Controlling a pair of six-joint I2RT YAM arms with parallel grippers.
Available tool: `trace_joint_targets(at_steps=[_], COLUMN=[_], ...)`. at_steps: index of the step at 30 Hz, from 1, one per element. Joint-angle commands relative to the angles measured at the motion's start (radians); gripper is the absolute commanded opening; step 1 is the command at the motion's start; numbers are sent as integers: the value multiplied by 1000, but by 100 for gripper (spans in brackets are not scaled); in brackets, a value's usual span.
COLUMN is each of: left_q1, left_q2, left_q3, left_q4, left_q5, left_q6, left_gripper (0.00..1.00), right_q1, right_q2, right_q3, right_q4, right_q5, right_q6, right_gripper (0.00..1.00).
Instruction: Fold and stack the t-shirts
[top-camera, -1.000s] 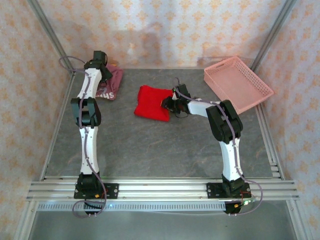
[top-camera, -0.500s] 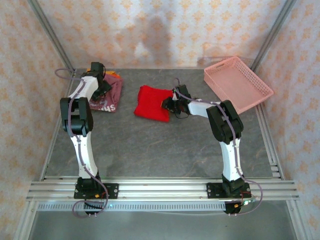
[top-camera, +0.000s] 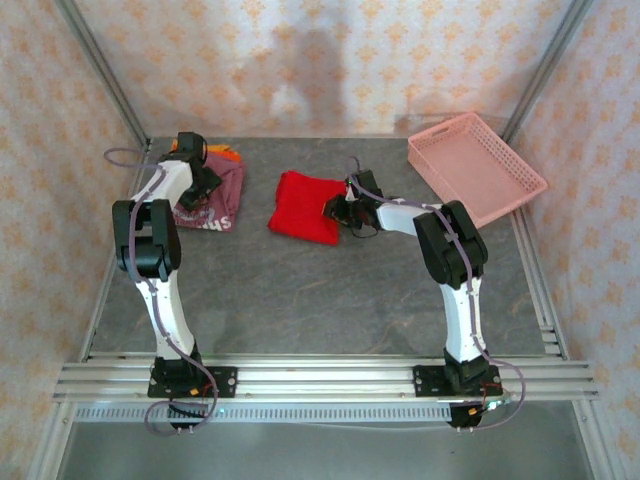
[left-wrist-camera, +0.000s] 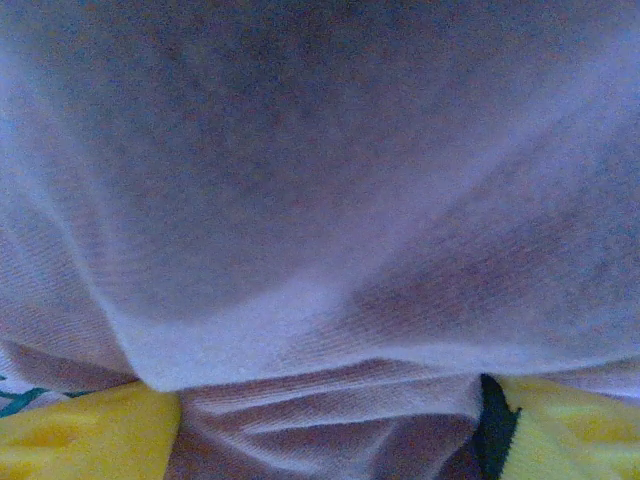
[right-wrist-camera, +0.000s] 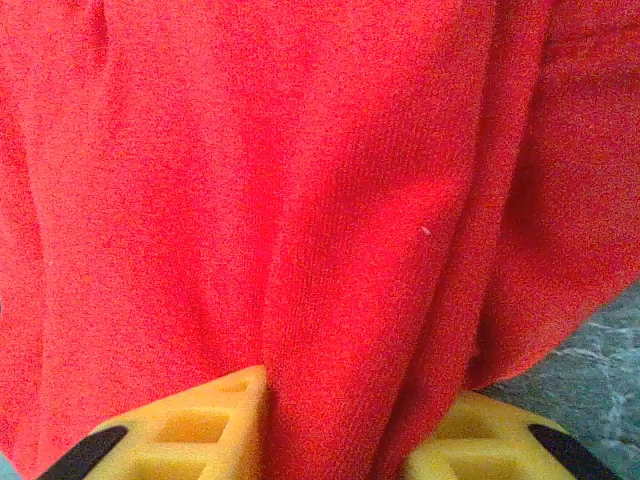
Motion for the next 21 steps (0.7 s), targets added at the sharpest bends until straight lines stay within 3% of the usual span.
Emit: trace_joint_targets(at_steps=[1,7,12,17,21], left_q1=[11,-2,-40,-136,-230], left_q2=[-13,-94,-224,-247,-207], left_q3=[27,53,-44,-66,-95], left_q4=[-73,-21,54,21,25], left_q5=[18,60,137,258,372], left_q6=[13,127,209,344,419], left_gripper=[81,100,100,100,100], right_q1=[3,3,3,0,-3], right_q2=[-31,-48,-57,-81,-115], right_q3=[-20,-33,-34,-46,-71], right_q4=[-40,-29,-26,0,32], right_q5=[8,7,14,24,36], right_q6=[-23,-26,-35,-34,-25], right_gripper=[31,32,32,50,58])
